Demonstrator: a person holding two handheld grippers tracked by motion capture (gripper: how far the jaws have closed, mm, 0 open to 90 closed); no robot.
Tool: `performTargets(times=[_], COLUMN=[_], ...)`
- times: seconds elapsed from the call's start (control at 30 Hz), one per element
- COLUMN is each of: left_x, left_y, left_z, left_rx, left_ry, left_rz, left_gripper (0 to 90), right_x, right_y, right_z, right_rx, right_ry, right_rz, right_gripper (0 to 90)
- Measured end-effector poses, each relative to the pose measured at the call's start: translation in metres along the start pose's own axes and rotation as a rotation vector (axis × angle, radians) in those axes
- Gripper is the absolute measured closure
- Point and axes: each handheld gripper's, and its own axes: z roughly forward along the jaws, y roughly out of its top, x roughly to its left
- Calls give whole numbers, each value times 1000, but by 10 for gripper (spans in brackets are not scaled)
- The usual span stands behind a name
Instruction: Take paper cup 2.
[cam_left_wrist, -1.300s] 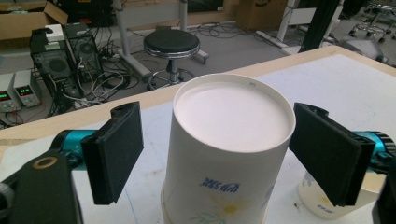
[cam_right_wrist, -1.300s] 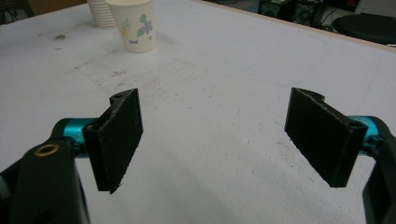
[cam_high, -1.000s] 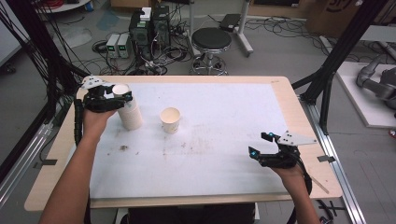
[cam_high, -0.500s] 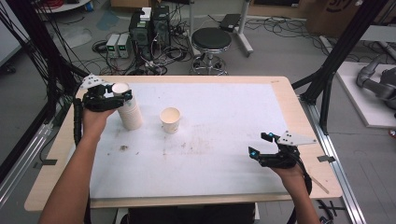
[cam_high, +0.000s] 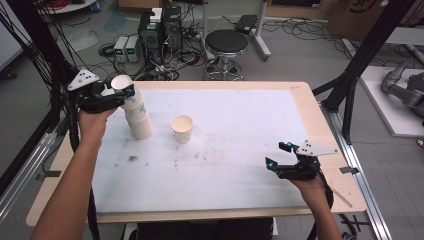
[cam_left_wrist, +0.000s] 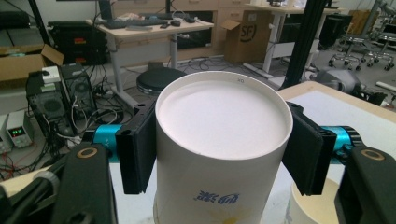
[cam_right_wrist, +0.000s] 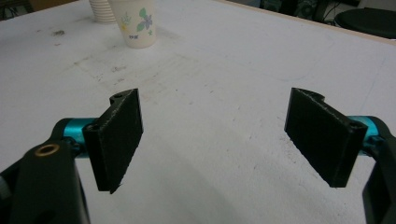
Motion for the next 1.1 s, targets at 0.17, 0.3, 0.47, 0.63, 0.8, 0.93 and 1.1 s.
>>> performTargets(times=[0.17, 0.3, 0.47, 0.63, 0.8, 0.93, 1.1], left_x=[-5, -11, -23, -32, -43, -50, -61], left_y=[14, 22, 22, 20, 14, 6, -7], left_z=[-11, -21, -32, -42, -49, -50, -49], left_rx=[-53, -96, -124, -142, -141, -134, -109], left_ry=[4, -24, -76, -106, -147, -190, -236], left_rz=[16, 21, 29, 35, 44, 28, 25], left_gripper=[356, 358, 361, 363, 364, 365, 364], right_x=[1, 1, 2, 2, 2, 2, 3], right_y=[1, 1, 2, 3, 3, 3, 5], right_z=[1, 1, 2, 3, 4, 6, 9], right_rx=[2, 2, 2, 0, 2, 5, 11], right_ry=[3, 3, 7, 7, 12, 15, 27], right_rz=[0, -3, -3, -5, -2, -2, -11], right_gripper=[199, 199, 198, 198, 199, 199, 198])
